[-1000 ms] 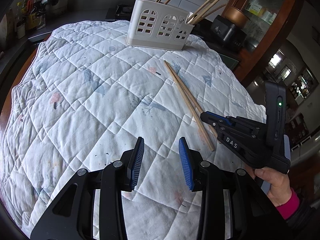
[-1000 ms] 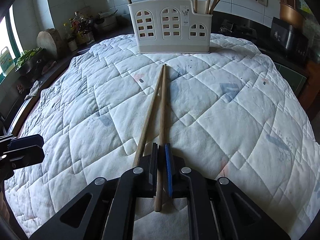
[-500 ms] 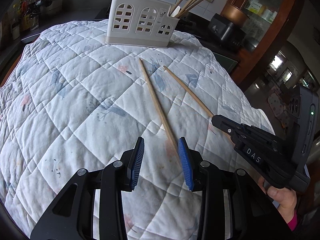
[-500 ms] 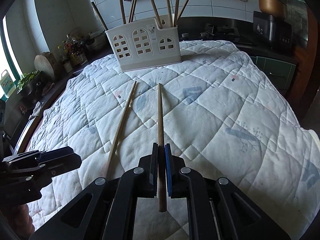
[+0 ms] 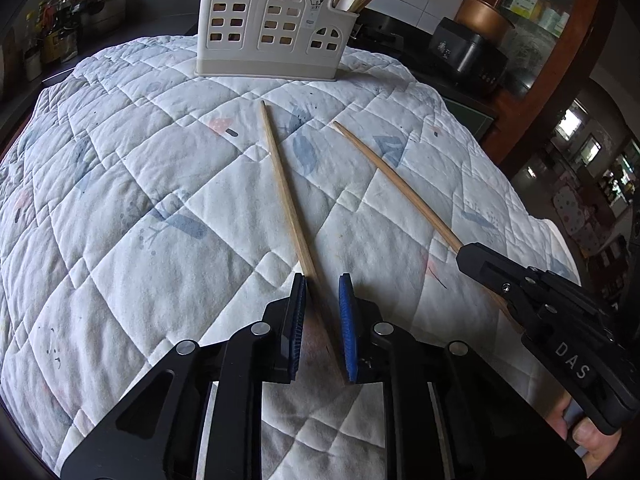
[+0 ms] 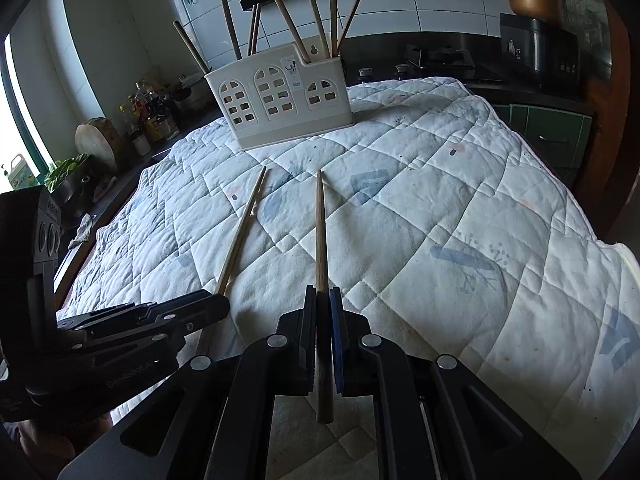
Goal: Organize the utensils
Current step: 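Close the left tool on the other chopstick and lift it upright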
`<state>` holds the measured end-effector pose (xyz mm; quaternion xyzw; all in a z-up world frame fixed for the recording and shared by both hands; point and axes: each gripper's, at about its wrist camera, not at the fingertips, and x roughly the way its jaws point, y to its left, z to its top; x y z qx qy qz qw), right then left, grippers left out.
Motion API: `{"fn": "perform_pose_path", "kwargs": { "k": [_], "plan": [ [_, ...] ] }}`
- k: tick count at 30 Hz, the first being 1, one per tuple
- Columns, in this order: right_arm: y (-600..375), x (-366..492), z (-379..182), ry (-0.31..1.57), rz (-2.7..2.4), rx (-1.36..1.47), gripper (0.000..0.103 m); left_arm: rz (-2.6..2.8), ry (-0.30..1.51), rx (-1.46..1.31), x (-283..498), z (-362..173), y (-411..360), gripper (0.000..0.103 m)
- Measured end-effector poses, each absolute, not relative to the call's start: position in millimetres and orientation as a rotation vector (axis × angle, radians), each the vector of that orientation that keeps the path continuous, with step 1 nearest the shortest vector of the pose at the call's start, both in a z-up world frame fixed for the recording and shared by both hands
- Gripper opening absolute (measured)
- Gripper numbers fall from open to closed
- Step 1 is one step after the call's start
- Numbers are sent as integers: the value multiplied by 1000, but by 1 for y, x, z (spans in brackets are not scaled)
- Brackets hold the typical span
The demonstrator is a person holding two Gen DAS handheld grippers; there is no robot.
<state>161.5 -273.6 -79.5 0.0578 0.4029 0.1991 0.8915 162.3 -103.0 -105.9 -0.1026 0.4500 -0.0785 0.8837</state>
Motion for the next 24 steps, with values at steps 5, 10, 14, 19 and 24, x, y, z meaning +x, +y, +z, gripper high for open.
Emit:
{"fn": "perform_pose_path", "kwargs": {
  "k": [5,10,14,19,24],
  "plan": [
    [-274,159,-81,841,413,118,7,-125,919,-214,162,-107,-104,12],
    [-272,157,-78,837,414,114,7,-98,908,-178,161,-106,-106,6],
    [-271,153,-69,816,416,102,7,-94,878,-176,154,-94,-96,6],
    [-266,150,-50,768,426,63,7,-119,799,-153,144,-66,-82,6],
    [-261,148,-27,712,429,18,7,-163,800,-80,141,-46,-78,6]
  ]
}}
